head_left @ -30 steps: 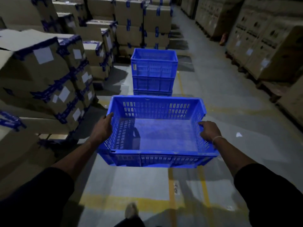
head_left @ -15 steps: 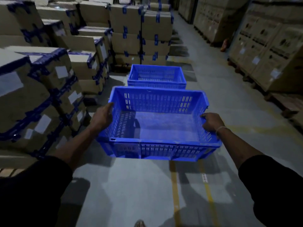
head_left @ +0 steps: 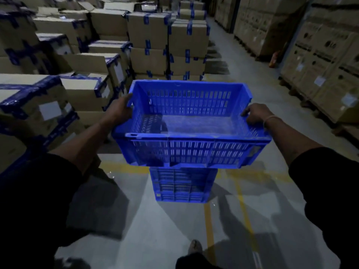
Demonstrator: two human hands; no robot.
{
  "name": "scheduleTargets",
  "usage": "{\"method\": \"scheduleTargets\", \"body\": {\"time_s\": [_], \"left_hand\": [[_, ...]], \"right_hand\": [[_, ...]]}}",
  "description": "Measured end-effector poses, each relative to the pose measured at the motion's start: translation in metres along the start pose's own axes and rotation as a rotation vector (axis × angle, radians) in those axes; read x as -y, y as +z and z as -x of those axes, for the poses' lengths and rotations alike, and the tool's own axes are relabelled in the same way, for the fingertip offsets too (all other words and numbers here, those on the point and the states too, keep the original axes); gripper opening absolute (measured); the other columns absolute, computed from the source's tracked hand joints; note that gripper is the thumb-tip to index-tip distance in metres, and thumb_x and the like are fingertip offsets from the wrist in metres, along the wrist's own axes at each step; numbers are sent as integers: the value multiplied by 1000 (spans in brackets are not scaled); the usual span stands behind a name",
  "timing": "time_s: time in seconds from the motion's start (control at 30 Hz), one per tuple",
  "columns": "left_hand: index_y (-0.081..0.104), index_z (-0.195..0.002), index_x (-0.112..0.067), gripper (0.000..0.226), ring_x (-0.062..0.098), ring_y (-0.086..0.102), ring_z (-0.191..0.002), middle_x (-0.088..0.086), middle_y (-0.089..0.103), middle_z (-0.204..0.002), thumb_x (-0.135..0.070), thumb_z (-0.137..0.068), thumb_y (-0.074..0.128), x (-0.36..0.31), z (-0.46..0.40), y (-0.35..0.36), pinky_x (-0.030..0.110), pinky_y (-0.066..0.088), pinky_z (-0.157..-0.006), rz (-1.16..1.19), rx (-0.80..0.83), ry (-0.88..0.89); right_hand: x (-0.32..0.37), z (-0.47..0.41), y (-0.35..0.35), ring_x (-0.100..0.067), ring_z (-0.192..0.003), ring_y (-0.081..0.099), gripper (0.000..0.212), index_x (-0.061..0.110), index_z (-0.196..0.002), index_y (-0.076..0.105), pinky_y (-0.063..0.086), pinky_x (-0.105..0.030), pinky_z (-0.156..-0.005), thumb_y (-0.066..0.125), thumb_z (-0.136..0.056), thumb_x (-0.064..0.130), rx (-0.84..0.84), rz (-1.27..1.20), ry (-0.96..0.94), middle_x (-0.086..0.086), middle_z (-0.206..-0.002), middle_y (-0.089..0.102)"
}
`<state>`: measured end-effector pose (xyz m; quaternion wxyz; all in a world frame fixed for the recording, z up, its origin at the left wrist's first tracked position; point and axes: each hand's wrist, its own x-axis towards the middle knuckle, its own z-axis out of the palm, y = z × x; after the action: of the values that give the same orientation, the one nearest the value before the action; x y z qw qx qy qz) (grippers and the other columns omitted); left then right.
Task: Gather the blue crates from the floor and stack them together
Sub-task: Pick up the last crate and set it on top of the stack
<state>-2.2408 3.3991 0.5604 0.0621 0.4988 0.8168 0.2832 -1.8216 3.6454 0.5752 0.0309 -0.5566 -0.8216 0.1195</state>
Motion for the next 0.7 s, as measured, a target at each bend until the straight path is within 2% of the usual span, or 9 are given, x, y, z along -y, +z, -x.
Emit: {"method": "scheduleTargets", "body": {"time_s": [0.3,0.43,0.53,0.7], "left_hand": [[37,-156,-19,63,37,68,-104,20,65,-128,-9,-96,53,0,-146,41,49,57,-88,54,20,-49],[38,-156,-22,66,36,66,-110,20,63,-133,-10,-93,54,11,-187,54,49,56,-90,12,44,-71],[43,-152,-14,60,35,66,-108,19,64,-129,-3,-94,52,5,-214,62,43,53,-88,9,38,-76],[46,-149,-7,54,37,64,-110,21,63,-130,2,-96,50,9,-256,67,46,52,-90,2,32,-51]], "right_hand": [[6,-163,-13,-30,-114,63,34,12,-116,73,47,-34,-99,67,-83,9,28,12,-20,-11,-128,66],[8,-209,0,-31,-112,64,32,10,-113,74,47,-33,-95,67,-82,6,14,-43,-22,-14,-123,68],[11,-237,12,-32,-106,64,25,5,-106,75,48,-34,-90,67,-82,6,14,-61,-4,-16,-118,70],[22,-276,14,-33,-104,65,24,5,-105,76,49,-36,-90,67,-82,7,24,-76,37,-15,-116,70]]}}
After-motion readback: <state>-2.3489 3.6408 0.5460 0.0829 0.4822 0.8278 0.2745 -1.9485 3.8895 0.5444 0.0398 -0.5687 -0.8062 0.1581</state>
